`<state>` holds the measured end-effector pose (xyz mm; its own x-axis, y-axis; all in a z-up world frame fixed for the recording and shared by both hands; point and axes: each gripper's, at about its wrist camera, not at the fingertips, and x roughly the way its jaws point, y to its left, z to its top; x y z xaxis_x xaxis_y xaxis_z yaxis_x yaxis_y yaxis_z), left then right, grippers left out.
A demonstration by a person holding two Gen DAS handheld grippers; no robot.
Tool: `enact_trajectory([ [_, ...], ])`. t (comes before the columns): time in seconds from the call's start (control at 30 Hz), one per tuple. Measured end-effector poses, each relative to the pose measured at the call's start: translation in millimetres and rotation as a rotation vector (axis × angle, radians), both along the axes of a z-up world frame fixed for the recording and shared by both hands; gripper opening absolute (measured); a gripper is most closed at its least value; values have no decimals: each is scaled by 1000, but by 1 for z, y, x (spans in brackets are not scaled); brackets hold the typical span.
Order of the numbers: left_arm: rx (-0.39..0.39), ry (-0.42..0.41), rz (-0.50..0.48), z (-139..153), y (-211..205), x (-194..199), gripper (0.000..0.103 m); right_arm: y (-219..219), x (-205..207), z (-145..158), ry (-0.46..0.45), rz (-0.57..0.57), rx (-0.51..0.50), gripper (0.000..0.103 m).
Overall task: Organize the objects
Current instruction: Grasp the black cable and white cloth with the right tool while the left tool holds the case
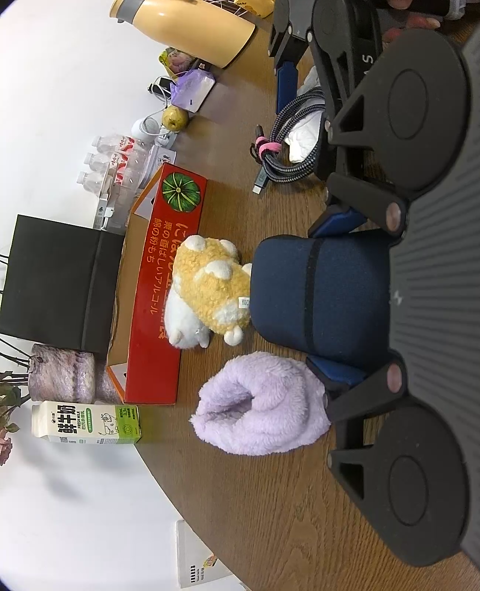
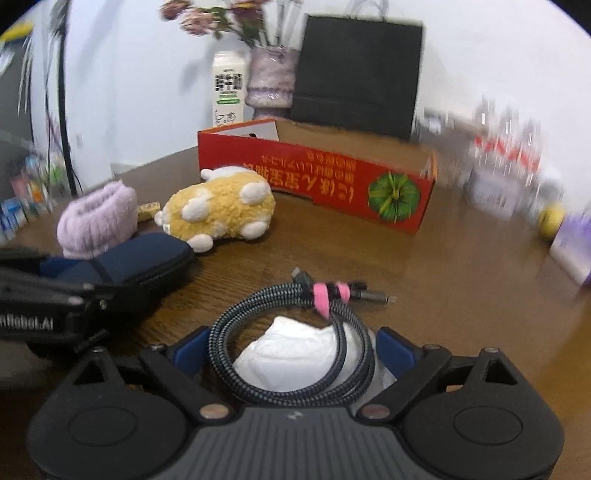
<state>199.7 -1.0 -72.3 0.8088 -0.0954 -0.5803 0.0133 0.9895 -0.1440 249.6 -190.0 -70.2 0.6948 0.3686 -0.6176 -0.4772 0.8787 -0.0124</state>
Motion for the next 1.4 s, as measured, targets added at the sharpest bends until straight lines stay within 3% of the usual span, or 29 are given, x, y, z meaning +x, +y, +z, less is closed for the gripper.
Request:
enact_trajectory([
  [0.43, 8, 1, 6, 0, -1, 0, 68, 1, -22, 9, -135, -26, -9, 89],
  [1.0, 91, 19, 14, -1, -13, 2, 72, 4, -19, -1, 3, -6, -6, 93],
  [1.4, 107, -14, 19, 4, -18, -10, 65, 6, -41, 9, -113, -14, -17, 89],
])
